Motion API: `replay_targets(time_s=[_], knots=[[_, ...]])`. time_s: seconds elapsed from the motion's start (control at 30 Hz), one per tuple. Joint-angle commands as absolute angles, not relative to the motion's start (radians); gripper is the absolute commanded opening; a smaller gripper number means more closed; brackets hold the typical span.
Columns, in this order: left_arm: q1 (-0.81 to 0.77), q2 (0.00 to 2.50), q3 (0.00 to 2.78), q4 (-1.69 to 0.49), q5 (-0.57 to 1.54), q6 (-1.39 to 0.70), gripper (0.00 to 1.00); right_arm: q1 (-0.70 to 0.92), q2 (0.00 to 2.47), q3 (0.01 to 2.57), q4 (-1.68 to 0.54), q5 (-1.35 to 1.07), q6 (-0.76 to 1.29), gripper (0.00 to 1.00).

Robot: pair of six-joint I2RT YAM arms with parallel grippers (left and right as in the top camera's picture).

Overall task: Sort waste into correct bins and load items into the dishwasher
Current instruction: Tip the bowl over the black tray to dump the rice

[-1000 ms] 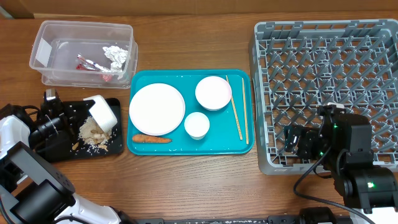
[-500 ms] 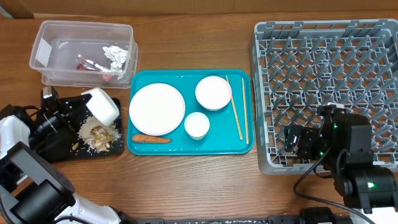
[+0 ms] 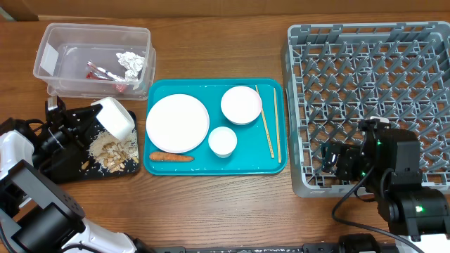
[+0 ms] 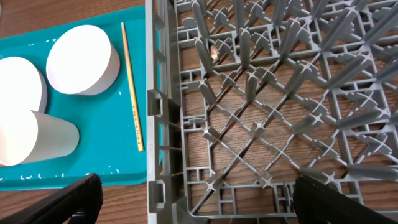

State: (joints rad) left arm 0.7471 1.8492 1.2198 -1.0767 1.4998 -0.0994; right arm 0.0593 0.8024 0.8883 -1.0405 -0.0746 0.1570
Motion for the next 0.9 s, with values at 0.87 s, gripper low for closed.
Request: replay_targets(time_s=[0.87], knots=[[0.772, 1.818, 1.214, -1.024, 1.579, -0.006, 0.04, 0.057, 0.796, 0.918, -1.037, -0.079, 0.157, 1.00]])
